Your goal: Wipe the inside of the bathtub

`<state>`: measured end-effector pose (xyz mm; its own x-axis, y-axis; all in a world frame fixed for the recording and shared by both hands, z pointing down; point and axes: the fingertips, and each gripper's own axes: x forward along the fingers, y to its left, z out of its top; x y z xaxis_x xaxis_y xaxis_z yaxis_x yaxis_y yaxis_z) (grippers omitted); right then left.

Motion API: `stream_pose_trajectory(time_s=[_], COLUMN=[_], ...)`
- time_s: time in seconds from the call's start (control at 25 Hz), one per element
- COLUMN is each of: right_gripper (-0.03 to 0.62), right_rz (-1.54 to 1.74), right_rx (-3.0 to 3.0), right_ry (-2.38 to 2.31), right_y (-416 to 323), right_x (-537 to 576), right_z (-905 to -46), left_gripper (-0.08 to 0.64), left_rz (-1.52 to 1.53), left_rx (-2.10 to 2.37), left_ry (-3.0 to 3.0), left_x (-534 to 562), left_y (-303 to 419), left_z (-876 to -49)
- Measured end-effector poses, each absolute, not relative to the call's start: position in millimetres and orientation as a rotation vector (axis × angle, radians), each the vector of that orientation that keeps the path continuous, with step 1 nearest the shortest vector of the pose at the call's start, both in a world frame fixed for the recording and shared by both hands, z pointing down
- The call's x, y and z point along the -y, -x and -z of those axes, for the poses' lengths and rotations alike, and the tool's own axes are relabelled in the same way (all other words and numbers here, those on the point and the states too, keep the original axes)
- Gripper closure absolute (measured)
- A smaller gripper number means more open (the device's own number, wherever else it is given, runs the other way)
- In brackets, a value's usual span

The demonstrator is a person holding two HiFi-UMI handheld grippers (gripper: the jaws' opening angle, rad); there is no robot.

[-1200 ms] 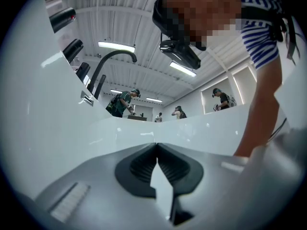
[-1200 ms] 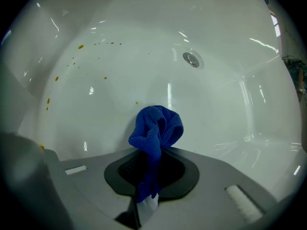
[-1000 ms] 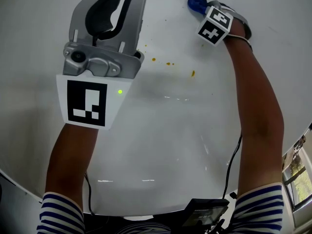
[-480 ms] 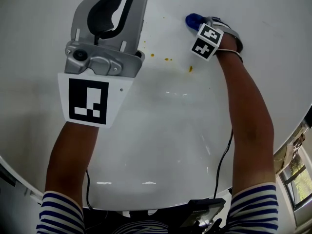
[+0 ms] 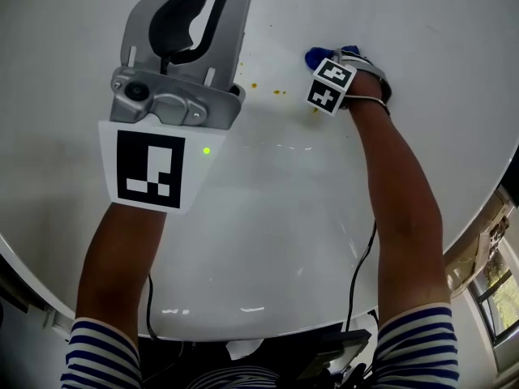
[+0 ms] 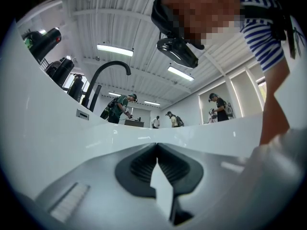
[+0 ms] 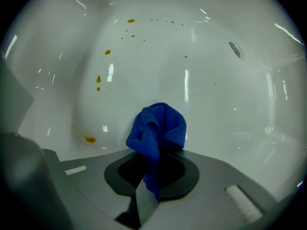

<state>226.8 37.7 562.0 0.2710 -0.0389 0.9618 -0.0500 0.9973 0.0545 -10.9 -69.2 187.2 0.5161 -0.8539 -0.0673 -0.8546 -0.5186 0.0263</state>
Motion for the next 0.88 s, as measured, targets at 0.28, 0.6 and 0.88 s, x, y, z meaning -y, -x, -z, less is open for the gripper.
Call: stream_pose_trajectory(time_s=[0.28, 0.6, 0.88], right_gripper=[0.541, 0.541, 0.541], right_rz=[-0.050, -0.100, -0.151], right_rx=[1.265, 1.226, 1.199], right_ry=[-0.048, 0.006, 0.048], right_y=[-226.4, -223.8, -220.8], right_x=[-66.7, -111.6, -158.2], right_z=[-563.1, -564.2, -563.1], left_gripper=[0.557, 0.557, 0.557], left_rz=[-0.115, -0.145, -0.149], left_rx=[-1.522, -1.519, -1.499], left_ry=[2.731, 2.729, 2.729], left_x=[65.5, 57.8, 52.4], left_y=[15.1, 19.4, 17.1], left_z=[-178.9, -167.6, -152.1])
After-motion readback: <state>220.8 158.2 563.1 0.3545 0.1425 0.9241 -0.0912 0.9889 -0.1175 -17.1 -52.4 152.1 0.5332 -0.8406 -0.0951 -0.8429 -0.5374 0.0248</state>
